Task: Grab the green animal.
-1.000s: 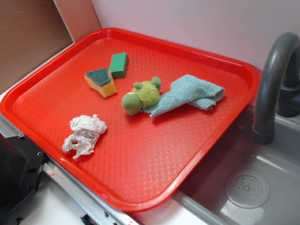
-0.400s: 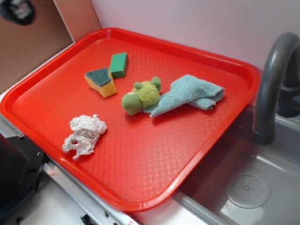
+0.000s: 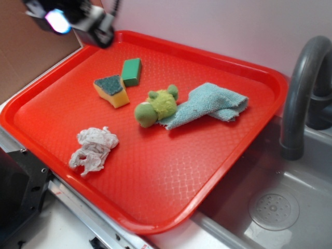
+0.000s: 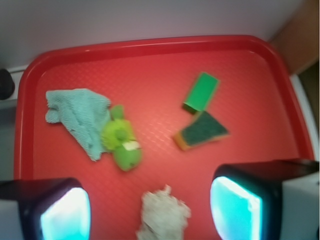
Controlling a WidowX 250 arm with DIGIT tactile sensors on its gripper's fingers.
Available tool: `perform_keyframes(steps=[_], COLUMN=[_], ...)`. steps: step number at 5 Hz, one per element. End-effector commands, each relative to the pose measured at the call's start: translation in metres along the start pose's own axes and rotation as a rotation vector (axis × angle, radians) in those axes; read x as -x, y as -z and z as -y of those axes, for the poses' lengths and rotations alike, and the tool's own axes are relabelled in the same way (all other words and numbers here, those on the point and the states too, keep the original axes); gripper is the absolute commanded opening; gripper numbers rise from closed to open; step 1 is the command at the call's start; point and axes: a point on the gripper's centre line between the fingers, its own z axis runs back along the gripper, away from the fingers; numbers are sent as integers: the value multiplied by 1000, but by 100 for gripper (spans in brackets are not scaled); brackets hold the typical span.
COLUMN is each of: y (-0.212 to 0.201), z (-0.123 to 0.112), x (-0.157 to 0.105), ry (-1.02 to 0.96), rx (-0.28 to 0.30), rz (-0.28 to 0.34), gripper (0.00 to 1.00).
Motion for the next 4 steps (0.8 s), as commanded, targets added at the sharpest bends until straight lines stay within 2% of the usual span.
perform_keyframes(steps=[1,2,3,4], y=[55,84,110,123], z=[33,27,19,18], x=[-29,-38,-40,-34], ry=[30,38,38,57], rx=[76,75,46,43], rz=[-9,-47,-90,-128], gripper=[100,100,100,100])
